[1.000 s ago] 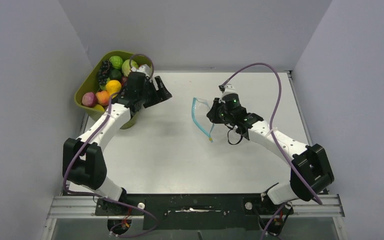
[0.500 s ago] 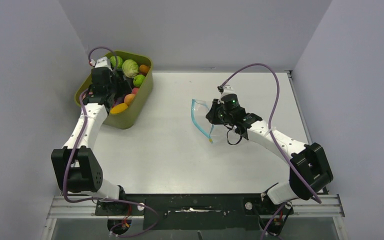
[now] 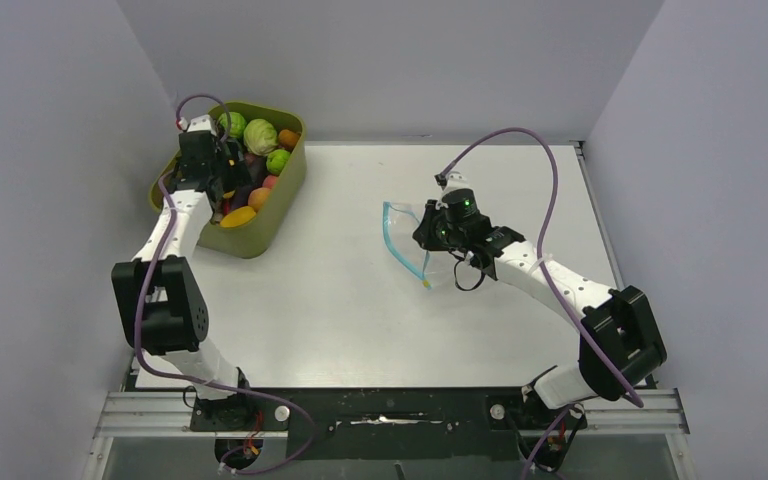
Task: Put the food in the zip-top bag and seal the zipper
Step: Pick up the fake fruit from the bin.
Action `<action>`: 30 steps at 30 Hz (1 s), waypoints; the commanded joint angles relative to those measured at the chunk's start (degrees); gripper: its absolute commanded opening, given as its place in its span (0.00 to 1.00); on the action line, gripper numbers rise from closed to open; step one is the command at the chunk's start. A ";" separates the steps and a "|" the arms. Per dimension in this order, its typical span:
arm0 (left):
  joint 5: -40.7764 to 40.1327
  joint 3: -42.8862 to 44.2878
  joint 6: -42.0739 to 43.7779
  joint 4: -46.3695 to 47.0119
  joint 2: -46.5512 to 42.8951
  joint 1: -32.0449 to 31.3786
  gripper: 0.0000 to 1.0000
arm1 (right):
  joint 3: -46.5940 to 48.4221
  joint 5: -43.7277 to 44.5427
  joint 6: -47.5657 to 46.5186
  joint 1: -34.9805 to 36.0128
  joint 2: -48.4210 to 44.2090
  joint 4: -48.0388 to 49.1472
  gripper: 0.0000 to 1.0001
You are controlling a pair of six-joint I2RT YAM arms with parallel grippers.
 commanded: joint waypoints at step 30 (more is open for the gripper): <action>3.46 5.51 4.43 12.97 10.33 3.47 0.77 | 6.19 1.11 1.97 3.65 0.45 0.41 0.00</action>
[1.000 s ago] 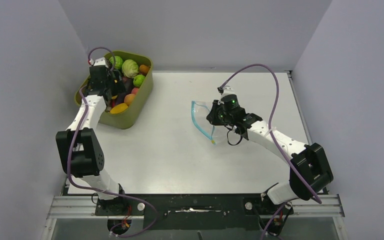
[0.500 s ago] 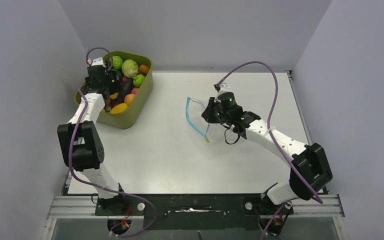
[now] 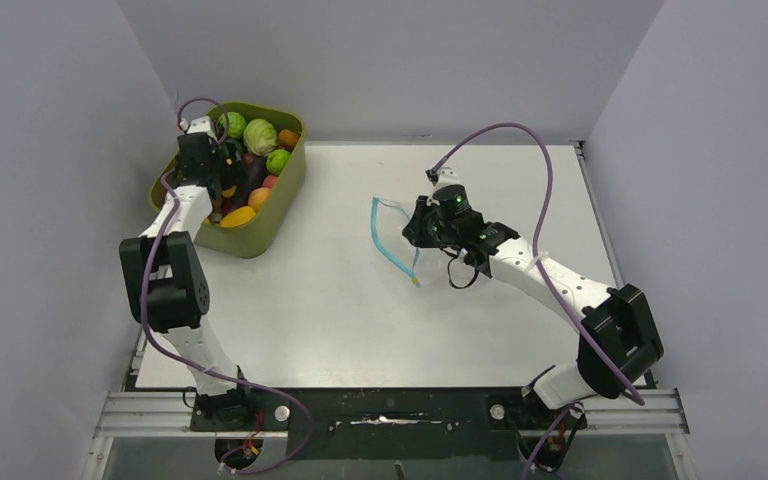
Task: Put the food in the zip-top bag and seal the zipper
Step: Pick up the fake fruit from the bin.
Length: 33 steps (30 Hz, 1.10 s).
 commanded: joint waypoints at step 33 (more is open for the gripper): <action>-1.22 0.21 -7.58 -0.40 -4.30 -1.30 0.39 | 4.71 -0.92 0.94 0.84 1.03 2.57 0.00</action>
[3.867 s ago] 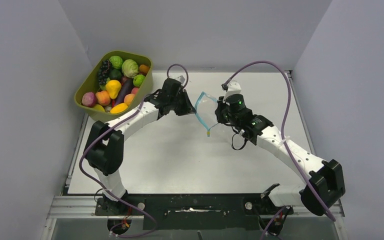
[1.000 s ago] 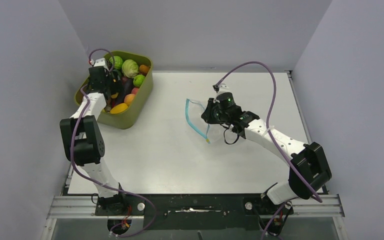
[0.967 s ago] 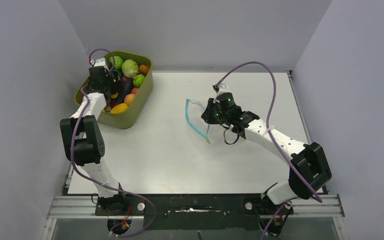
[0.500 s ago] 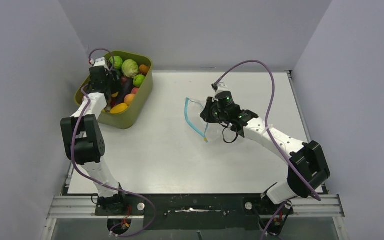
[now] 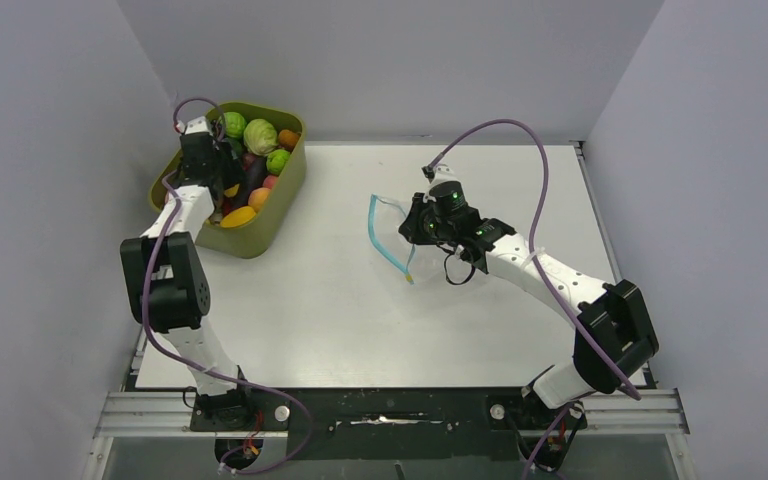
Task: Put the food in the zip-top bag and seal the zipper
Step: Pick up the fake fruit from the bin, then place the fake fruit in the zipper food storage bag.
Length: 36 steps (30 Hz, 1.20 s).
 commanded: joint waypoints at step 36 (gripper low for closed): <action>5.92 -8.61 -9.83 -3.42 -22.61 -1.05 0.32 | 4.80 -1.88 5.13 0.59 2.48 5.27 0.00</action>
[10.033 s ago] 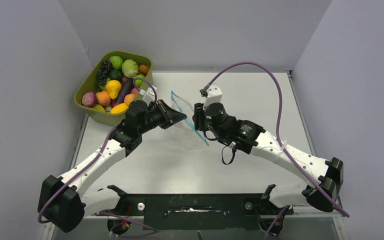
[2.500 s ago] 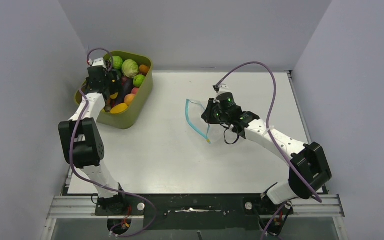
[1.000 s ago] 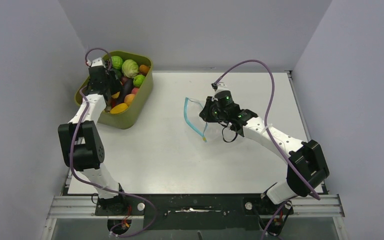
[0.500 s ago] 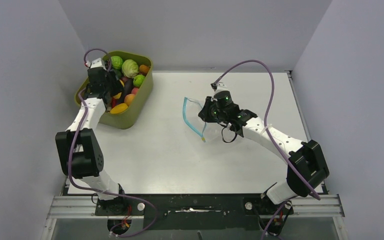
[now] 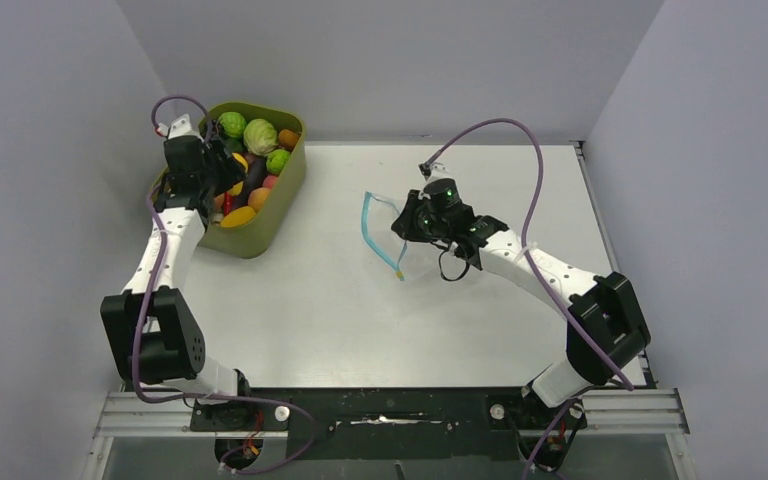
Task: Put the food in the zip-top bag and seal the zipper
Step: Place the fake fruit in the zipper food storage bag.
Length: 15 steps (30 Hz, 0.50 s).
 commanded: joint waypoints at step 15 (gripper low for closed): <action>20.11 -3.53 -9.05 2.67 -10.61 -1.18 0.31 | 2.58 -3.67 3.64 -1.00 0.04 9.13 0.00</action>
